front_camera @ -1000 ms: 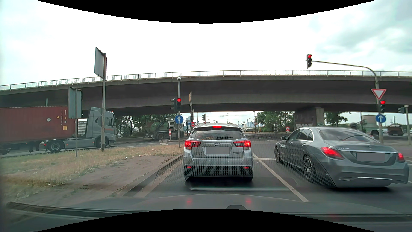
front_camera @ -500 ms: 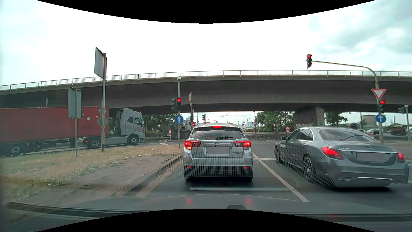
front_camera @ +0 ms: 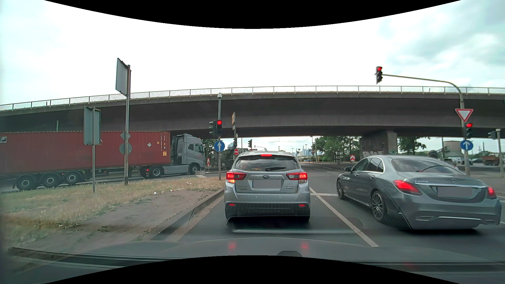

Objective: Follow the waypoints while adhering to traffic rules and regulations

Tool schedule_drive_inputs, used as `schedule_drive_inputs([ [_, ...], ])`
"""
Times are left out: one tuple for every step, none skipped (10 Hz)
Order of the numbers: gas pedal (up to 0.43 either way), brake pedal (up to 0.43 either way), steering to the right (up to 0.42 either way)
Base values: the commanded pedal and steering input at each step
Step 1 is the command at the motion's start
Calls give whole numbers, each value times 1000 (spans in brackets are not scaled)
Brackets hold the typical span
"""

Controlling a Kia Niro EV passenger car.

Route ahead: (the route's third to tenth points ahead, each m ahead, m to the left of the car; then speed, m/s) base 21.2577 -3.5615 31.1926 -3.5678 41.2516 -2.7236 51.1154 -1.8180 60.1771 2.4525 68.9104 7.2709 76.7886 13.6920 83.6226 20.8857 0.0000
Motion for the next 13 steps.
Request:
schedule_drive_inputs([
  [0,256,-1],
  [0,256,-1],
  [0,256,-1],
  [0,256,-1],
  [0,256,-1],
  [0,256,-1],
  [0,256,-1],
  [0,256,-1],
  [0,256,-1],
  [0,256,-1],
  [0,256,-1],
  [0,256,-1],
  [0,256,-1],
])
